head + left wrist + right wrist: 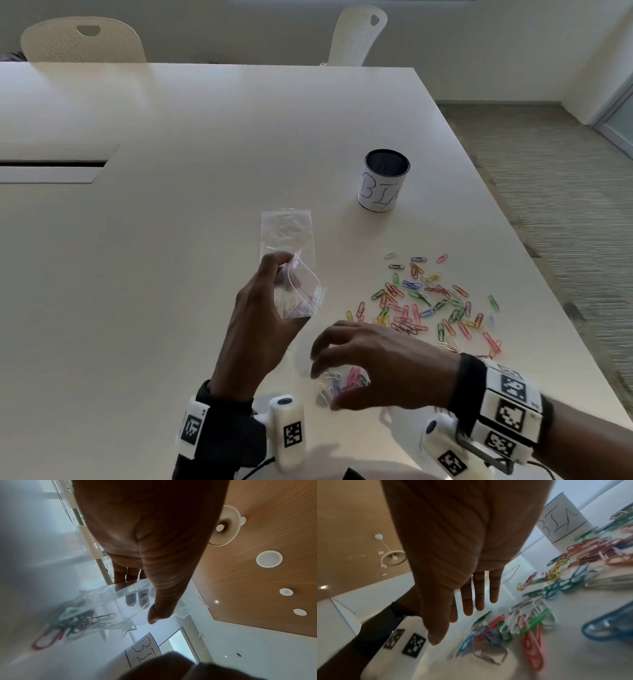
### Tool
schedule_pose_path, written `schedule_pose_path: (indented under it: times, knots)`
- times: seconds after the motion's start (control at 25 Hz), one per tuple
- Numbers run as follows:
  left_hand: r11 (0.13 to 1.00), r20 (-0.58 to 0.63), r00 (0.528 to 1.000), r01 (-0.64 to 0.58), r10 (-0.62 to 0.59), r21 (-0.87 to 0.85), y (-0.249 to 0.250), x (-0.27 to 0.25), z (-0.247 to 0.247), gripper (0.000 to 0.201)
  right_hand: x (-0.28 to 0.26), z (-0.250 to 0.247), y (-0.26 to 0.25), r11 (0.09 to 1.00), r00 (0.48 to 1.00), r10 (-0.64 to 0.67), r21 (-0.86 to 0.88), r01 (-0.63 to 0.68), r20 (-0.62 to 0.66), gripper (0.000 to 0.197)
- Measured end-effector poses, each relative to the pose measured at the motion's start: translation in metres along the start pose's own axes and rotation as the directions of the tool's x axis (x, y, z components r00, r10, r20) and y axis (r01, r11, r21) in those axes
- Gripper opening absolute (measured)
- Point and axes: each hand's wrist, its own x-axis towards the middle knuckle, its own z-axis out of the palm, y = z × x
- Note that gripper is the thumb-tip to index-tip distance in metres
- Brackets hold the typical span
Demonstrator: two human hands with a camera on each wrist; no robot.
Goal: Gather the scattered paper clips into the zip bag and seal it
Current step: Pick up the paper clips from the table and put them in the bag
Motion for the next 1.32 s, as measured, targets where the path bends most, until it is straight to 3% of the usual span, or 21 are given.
schedule_pose_path:
  times: [0.28, 0.48, 0.56, 0.72, 1.0, 1.32]
  knots:
    - [1.0, -0.008, 1.0, 0.006, -0.006, -0.013, 0.003, 0.001, 0.001, 0.067, 0.0, 0.012, 0.015, 0.992, 0.994, -0.099, -0.075, 0.102, 0.05, 0.023]
    - [0.999, -0.007, 1.0, 0.007, -0.007, -0.031, 0.006, 0.002, 0.004, 0.065, -0.015, 0.003, 0.033, 0.991, 0.999, -0.053, -0.12, 0.054, 0.014, 0.019]
    - [0.999, -0.005, 1.0, 0.007, -0.007, -0.031, 0.007, 0.002, 0.005, 0.065, -0.023, -0.003, 0.036, 0.987, 1.0, -0.021, -0.159, 0.023, 0.009, 0.028]
    - [1.0, 0.006, 1.0, 0.0, 0.0, -0.024, 0.006, 0.002, 0.007, 0.067, -0.034, -0.007, 0.037, 0.974, 0.988, 0.008, -0.226, 0.028, 0.156, 0.065]
    - [0.999, 0.015, 1.0, -0.004, 0.004, -0.036, 0.007, 0.002, 0.008, 0.066, -0.044, -0.001, 0.047, 0.963, 0.996, -0.09, -0.254, 0.094, 0.025, 0.029]
    - [1.0, 0.028, 1.0, -0.005, 0.006, -0.029, 0.007, 0.003, 0.01, 0.067, -0.036, 0.003, 0.033, 0.946, 0.999, 0.016, -0.323, -0.03, -0.047, 0.036]
